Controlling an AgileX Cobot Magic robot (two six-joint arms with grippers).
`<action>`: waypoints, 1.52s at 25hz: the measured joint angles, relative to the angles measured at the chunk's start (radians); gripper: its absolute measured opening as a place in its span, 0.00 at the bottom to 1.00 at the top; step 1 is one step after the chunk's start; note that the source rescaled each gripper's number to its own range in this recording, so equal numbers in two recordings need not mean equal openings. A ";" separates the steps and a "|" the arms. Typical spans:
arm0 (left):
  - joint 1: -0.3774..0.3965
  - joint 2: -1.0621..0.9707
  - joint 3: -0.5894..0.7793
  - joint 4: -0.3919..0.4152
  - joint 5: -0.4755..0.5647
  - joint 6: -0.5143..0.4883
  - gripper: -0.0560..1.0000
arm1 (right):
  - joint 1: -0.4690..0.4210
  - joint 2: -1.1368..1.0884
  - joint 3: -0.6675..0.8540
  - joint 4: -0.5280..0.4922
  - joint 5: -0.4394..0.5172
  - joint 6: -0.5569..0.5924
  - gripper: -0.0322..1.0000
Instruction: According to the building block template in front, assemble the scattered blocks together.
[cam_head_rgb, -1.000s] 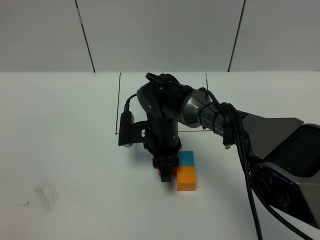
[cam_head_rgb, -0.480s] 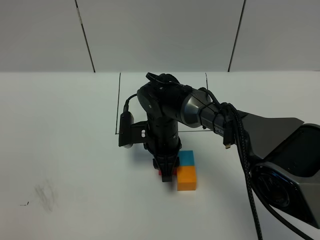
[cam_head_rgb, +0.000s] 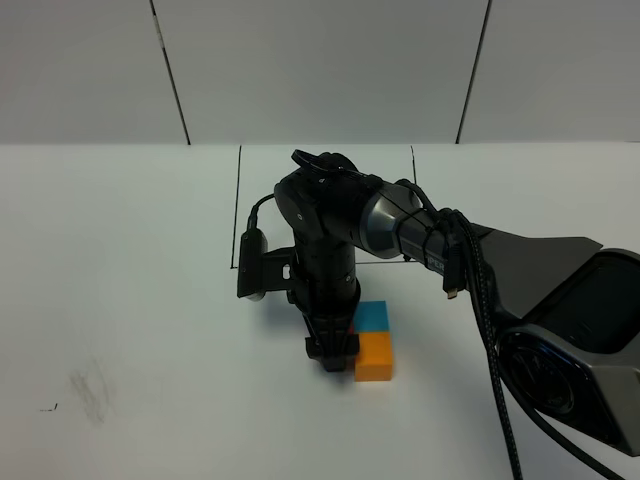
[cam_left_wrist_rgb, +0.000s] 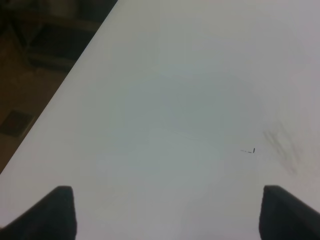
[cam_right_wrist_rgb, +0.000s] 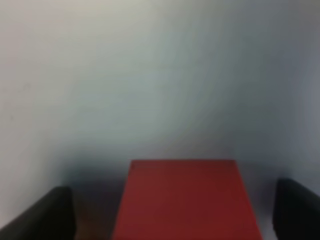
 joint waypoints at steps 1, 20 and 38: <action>0.000 0.000 0.000 0.000 0.000 0.000 0.85 | 0.000 0.000 0.000 0.000 -0.001 0.000 0.90; 0.000 0.000 0.000 0.000 0.000 0.000 0.85 | 0.001 -0.089 0.000 0.002 0.000 0.030 0.99; 0.000 0.000 0.000 0.000 0.000 0.000 0.85 | -0.120 -0.329 0.000 -0.020 0.006 0.388 0.93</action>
